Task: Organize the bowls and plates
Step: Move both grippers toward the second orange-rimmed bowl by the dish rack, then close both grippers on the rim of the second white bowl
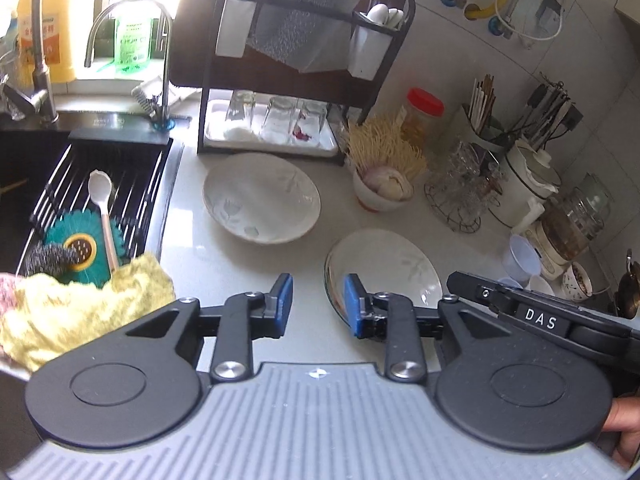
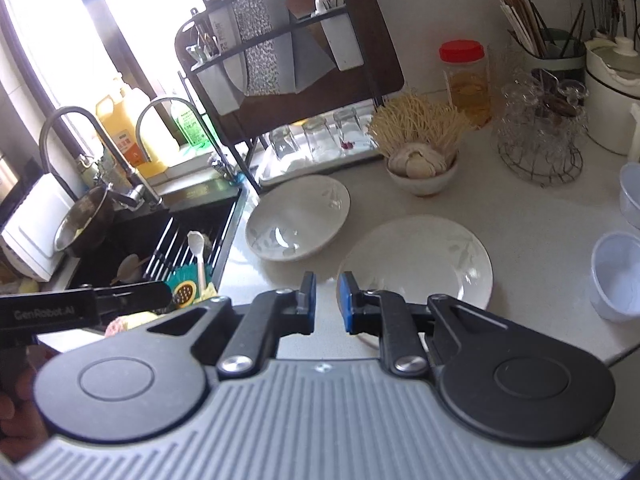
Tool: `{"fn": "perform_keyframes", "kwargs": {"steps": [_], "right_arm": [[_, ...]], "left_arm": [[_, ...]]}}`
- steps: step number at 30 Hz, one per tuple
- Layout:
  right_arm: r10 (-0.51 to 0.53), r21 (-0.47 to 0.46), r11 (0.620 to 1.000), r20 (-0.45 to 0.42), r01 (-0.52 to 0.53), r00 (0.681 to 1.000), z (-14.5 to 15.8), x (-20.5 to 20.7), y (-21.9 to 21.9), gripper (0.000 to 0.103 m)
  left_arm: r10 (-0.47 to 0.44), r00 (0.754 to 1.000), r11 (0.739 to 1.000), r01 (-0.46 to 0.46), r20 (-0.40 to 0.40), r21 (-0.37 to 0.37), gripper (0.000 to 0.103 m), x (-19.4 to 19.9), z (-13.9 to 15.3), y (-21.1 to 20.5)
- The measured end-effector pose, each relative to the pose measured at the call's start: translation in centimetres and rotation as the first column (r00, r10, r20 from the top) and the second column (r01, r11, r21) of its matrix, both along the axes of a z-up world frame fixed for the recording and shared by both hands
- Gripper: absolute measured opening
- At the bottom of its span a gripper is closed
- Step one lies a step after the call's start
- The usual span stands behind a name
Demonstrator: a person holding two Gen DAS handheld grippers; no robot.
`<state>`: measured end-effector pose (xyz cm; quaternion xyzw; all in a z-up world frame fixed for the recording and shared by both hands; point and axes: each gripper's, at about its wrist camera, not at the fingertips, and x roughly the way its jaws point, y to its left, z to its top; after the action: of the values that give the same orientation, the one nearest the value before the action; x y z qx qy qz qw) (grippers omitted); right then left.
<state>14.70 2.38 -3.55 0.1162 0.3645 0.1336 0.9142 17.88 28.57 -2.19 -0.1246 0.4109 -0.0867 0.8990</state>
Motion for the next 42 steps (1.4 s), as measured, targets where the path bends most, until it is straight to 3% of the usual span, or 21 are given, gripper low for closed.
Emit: {"fn": "perform_keyframes", "kwargs": {"steps": [12,15,16,19,20,25,37,42], "right_arm": [[0.038,0.057,0.998,-0.031,-0.036,0.999,-0.6,8.8,0.1,0.017],[0.042,0.073,0.997,-0.046,-0.039,0.998,-1.3,10.7,-0.1,0.017],[0.043,0.077,0.996,-0.053,-0.039,0.998,-1.5,11.3,-0.2,0.02],[0.064,0.103,0.993,-0.065,-0.057,0.996,-2.4,12.9,-0.4,0.049],[0.073,0.107,0.992,-0.066,-0.065,0.995,-2.6,13.3,-0.4,0.051],[0.105,0.137,0.986,-0.101,-0.091,0.989,-4.3,15.9,-0.2,0.051],[0.156,0.102,0.985,-0.208,-0.137,0.966,-9.6,21.5,1.1,0.051],[0.175,0.086,0.984,-0.255,-0.158,0.951,-11.2,23.5,1.7,0.05]], "left_arm": [[0.051,0.998,0.999,-0.051,-0.041,0.005,0.034,8.4,-2.5,1.1],[0.072,0.995,0.997,-0.072,-0.064,-0.01,0.041,9.9,-3.6,1.5],[0.08,0.994,0.997,-0.081,-0.069,-0.01,0.043,10.4,-4.0,1.6],[0.11,0.99,0.994,-0.111,-0.091,0.0,0.044,11.6,-5.0,1.9],[0.122,0.988,0.992,-0.122,-0.097,-0.002,0.046,12.0,-5.3,2.0],[0.18,0.975,0.983,-0.184,-0.127,-0.014,0.062,14.4,-7.0,2.9],[0.231,0.946,0.973,-0.228,-0.227,0.039,0.062,18.1,-13.1,3.4],[0.268,0.933,0.961,-0.276,-0.241,0.004,0.062,19.4,-14.7,4.6]]}}
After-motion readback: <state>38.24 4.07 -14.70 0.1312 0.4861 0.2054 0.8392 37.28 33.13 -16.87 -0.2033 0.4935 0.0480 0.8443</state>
